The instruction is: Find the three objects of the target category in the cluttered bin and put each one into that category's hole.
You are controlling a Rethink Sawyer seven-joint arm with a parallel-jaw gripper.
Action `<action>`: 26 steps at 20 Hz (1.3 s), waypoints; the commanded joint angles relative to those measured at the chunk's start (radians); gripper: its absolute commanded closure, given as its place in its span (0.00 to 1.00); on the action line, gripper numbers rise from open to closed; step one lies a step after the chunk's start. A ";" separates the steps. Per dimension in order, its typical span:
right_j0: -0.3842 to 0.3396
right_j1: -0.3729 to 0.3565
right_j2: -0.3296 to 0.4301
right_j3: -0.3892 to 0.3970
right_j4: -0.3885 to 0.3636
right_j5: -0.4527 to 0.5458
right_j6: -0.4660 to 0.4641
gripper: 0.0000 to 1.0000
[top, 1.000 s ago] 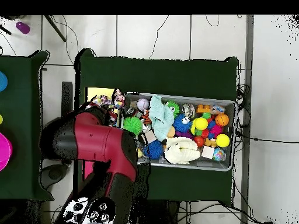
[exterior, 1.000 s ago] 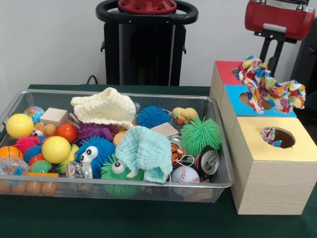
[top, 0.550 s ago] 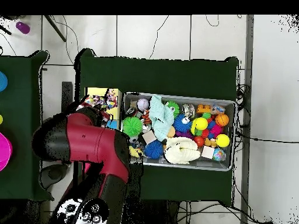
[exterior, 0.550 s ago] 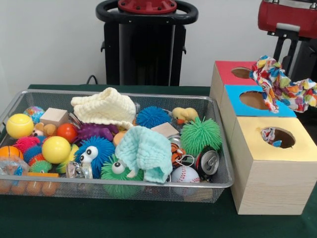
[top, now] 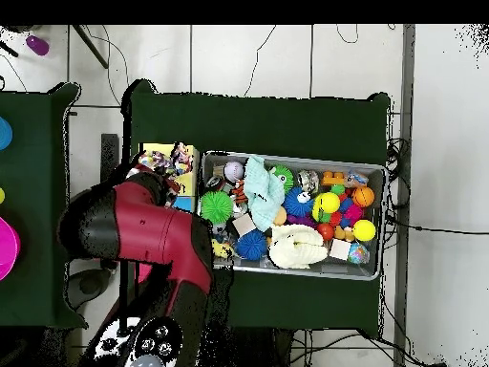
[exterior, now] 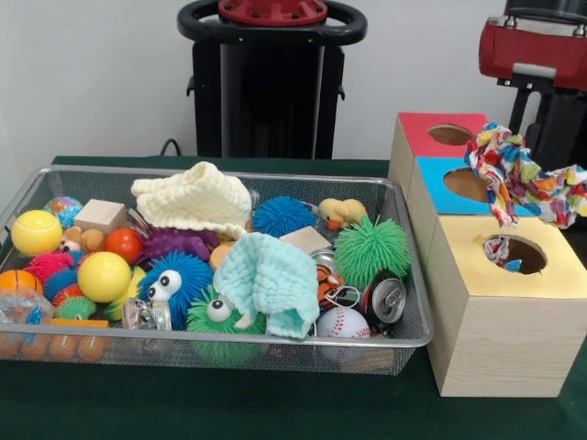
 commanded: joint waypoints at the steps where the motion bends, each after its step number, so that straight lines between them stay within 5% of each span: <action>1: -0.028 0.085 0.121 0.130 0.076 -0.084 0.301 1.00; 13: -0.066 0.107 0.222 0.192 0.187 -0.059 0.263 1.00; 19: -0.140 0.066 0.346 0.252 0.248 -0.074 0.222 1.00; 26: -0.116 0.070 0.335 0.232 0.267 -0.071 0.252 1.00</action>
